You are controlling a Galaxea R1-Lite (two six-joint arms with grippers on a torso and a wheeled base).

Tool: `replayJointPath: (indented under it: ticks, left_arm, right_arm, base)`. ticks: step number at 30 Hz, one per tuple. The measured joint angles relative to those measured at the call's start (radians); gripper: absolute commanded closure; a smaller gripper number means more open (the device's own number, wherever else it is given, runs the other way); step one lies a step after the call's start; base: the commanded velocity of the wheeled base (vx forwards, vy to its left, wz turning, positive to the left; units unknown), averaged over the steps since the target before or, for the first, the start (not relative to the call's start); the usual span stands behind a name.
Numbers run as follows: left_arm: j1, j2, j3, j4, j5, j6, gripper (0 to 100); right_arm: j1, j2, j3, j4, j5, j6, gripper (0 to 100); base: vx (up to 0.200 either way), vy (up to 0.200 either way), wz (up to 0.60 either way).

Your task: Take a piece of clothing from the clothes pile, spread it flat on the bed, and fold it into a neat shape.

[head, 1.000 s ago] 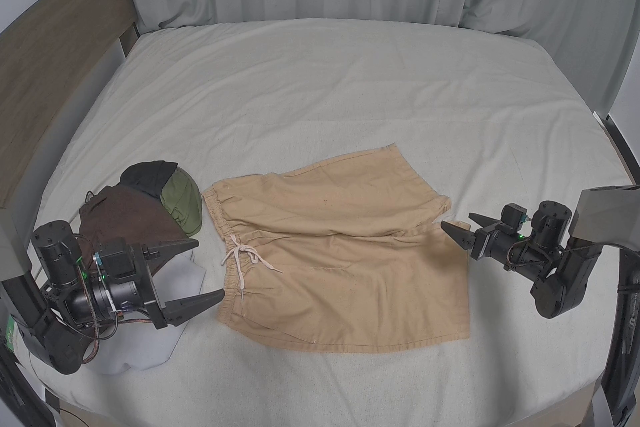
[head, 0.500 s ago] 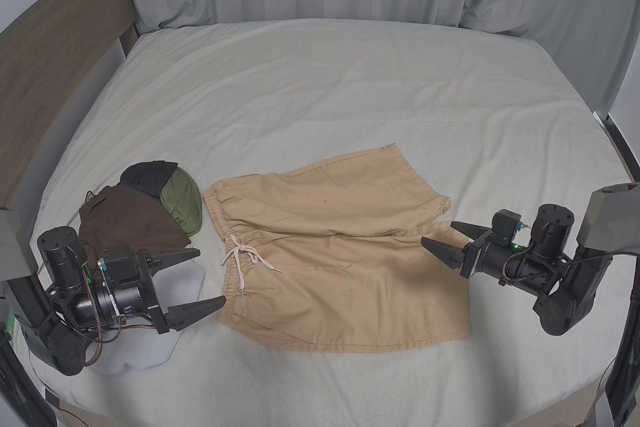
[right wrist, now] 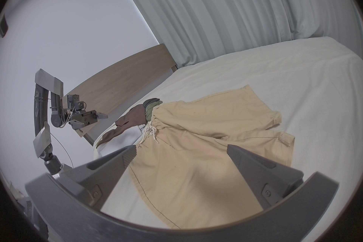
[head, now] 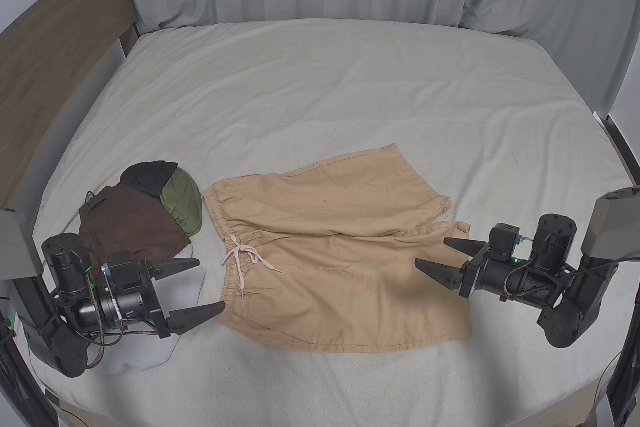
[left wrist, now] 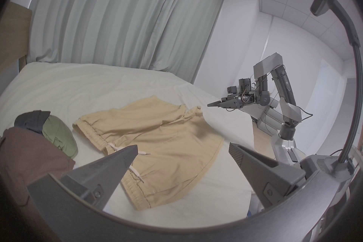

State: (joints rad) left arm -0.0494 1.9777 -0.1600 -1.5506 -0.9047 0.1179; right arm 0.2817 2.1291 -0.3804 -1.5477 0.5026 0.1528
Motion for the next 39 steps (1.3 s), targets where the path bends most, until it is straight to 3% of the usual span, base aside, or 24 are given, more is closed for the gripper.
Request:
replayJointPath:
  ticks: [9,19,39]
  left_arm:
    - [0.004,0.054,0.018,0.0,0.042,-0.052,0]
    - [0.004,0.074,0.022,0.0,0.152,-0.154,0]
    - [0.005,0.19,0.02,-0.001,0.164,-0.171,0]
  right_arm:
    - [-0.002,-0.01,0.003,0.0,0.0,-0.001,0]
    - [-0.004,-0.011,0.003,0.0,0.0,-0.001,0]
    - [-0.005,-0.017,0.005,0.0,0.001,0.0,0]
  base:
    - [0.0,0.0,0.0]
    - [0.0,0.0,0.0]
    - [0.0,0.0,0.0]
